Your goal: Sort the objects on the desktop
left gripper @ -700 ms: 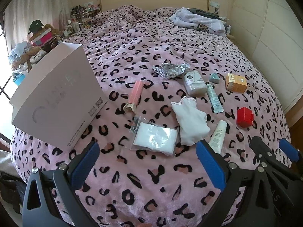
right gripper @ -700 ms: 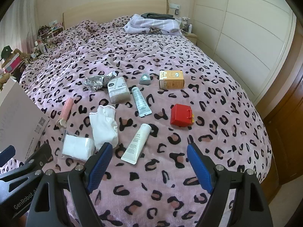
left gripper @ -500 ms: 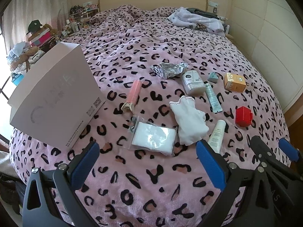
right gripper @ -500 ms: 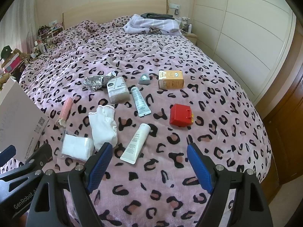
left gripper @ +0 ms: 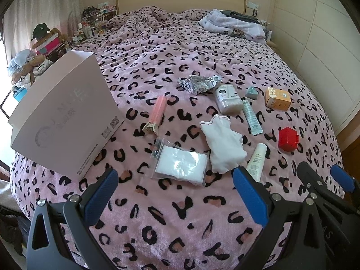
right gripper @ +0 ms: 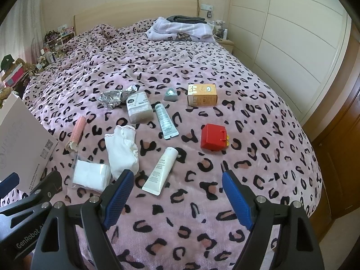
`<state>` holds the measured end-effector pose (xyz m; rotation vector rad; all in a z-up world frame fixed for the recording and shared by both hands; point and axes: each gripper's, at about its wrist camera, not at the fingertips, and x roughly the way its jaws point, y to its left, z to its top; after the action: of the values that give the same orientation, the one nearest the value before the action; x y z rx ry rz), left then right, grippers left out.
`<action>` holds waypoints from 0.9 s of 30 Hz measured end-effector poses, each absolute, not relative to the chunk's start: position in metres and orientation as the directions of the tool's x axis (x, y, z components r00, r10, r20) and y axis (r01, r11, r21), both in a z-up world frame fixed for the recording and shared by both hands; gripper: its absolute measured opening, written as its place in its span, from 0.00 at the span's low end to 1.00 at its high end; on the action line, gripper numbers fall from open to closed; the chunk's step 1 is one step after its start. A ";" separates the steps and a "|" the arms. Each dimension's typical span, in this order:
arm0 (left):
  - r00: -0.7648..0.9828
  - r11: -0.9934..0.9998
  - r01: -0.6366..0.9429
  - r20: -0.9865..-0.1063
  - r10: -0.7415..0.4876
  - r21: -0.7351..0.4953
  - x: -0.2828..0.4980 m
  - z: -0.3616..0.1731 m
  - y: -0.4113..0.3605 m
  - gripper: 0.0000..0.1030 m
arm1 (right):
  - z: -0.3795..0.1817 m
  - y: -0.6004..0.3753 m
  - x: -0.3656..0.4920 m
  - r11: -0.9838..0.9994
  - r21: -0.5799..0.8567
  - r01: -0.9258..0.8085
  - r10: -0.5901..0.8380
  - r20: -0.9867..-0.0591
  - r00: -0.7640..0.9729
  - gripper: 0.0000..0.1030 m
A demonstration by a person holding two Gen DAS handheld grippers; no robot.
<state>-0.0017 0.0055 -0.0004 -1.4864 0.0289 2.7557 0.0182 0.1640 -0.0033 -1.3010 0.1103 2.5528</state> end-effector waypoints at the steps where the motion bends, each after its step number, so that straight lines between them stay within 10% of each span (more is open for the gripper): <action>1: -0.548 -1.000 -0.017 -0.836 0.001 0.010 -0.002 0.000 0.006 1.00 | -0.003 0.164 0.018 -0.960 -0.056 -0.275 0.207 -0.803 -0.558 0.81; 27: -0.551 -1.000 -0.016 -0.835 0.001 0.010 0.000 -0.001 0.000 1.00 | -0.003 0.164 0.019 -0.959 -0.054 -0.278 0.207 -0.804 -0.558 0.81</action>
<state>0.0003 0.0000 -0.0005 -1.4847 0.0262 2.7576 0.0190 0.1638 -0.0031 -1.3004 0.1139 2.5509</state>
